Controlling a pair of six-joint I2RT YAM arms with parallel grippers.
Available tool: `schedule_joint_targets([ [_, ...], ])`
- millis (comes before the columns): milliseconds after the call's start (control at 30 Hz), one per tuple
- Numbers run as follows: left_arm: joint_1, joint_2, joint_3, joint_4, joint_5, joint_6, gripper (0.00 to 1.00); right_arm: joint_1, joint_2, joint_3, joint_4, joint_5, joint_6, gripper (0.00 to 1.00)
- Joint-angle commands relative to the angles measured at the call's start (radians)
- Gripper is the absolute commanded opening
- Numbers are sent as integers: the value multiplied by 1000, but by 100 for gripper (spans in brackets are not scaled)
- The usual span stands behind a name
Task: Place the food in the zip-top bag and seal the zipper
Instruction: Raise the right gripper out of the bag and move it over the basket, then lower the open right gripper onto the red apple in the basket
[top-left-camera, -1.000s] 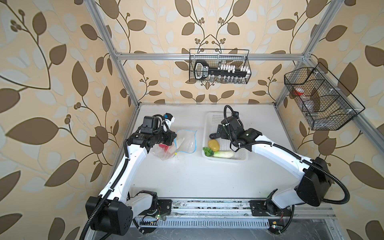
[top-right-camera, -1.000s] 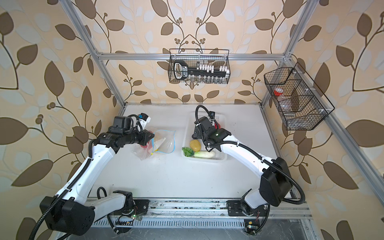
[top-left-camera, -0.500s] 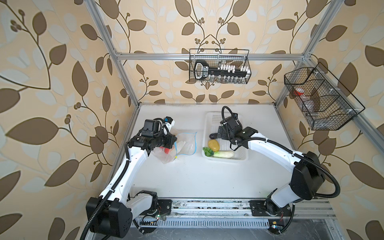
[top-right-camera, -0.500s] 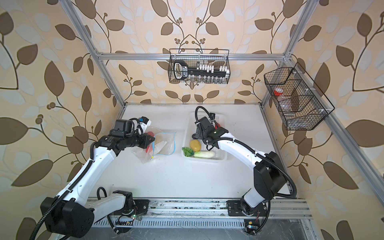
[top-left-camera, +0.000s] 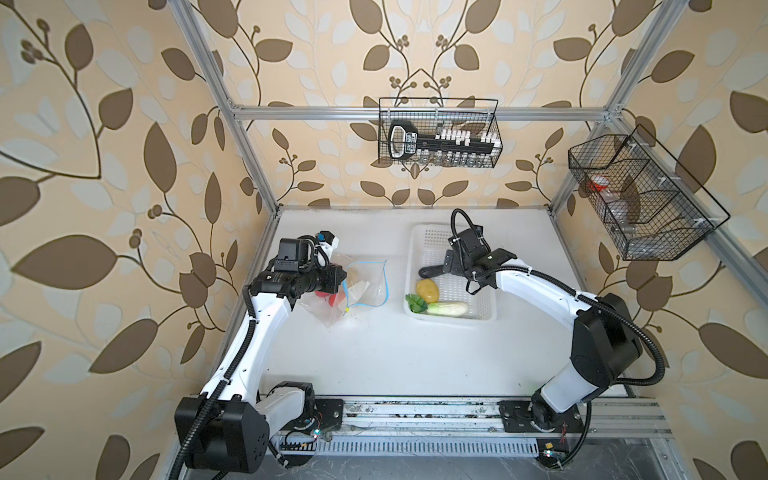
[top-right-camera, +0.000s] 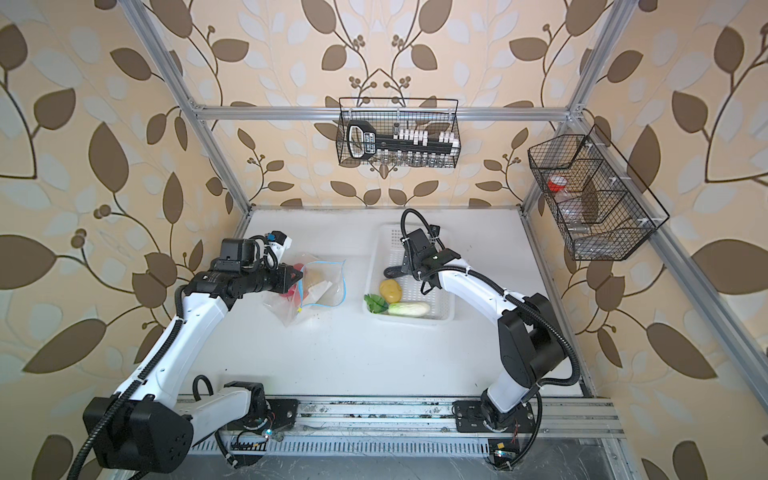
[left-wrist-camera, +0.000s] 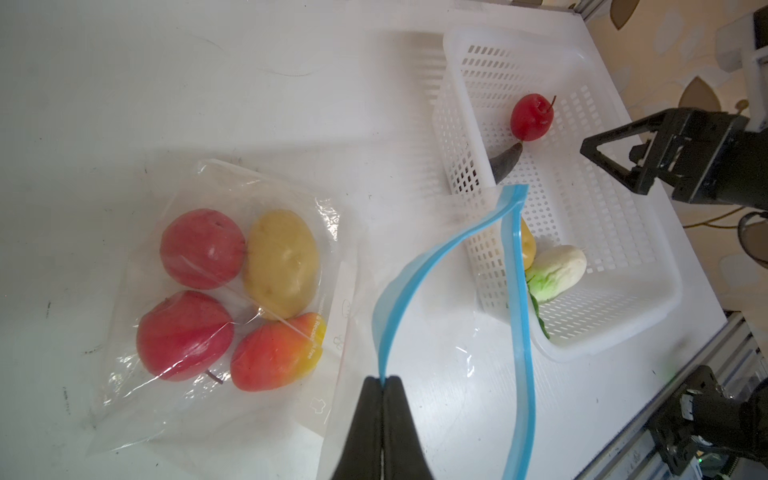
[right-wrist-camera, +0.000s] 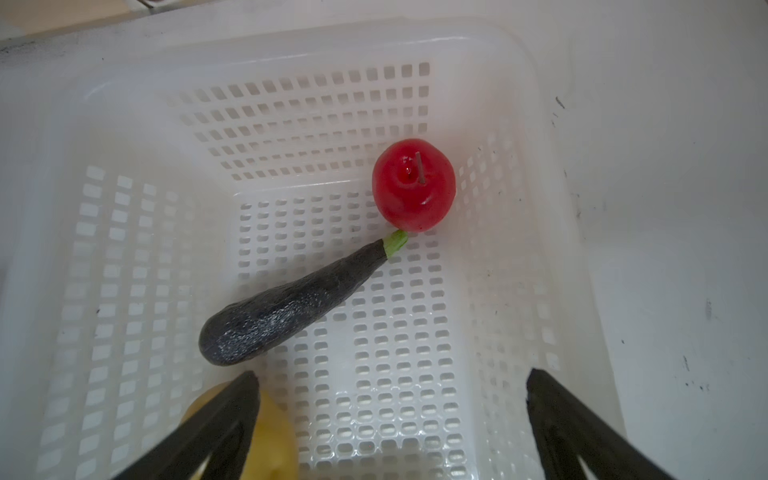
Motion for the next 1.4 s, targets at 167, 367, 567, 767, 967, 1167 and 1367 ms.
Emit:
schedule_joint_targets([
  [167, 50, -9, 0, 39, 40, -30, 0, -44, 92, 80, 10, -28, -58, 100],
  [367, 59, -8, -6, 44, 53, -36, 0, -50, 155, 147, 15, -39, -88, 100],
  [567, 60, 0, -14, 54, 62, -39, 0, -55, 205, 205, 9, -24, -97, 99],
  [767, 61, 3, -18, 56, 72, -38, 0, -67, 272, 258, -12, -2, -116, 89],
  [967, 61, 3, -21, 53, 79, -36, 0, -78, 315, 281, -24, 22, -114, 84],
  [1167, 60, 10, -22, 54, 71, -31, 0, -95, 356, 305, -32, 18, -112, 82],
  [1367, 61, 17, -19, 51, 75, -33, 0, -103, 397, 331, -33, 17, -114, 82],
])
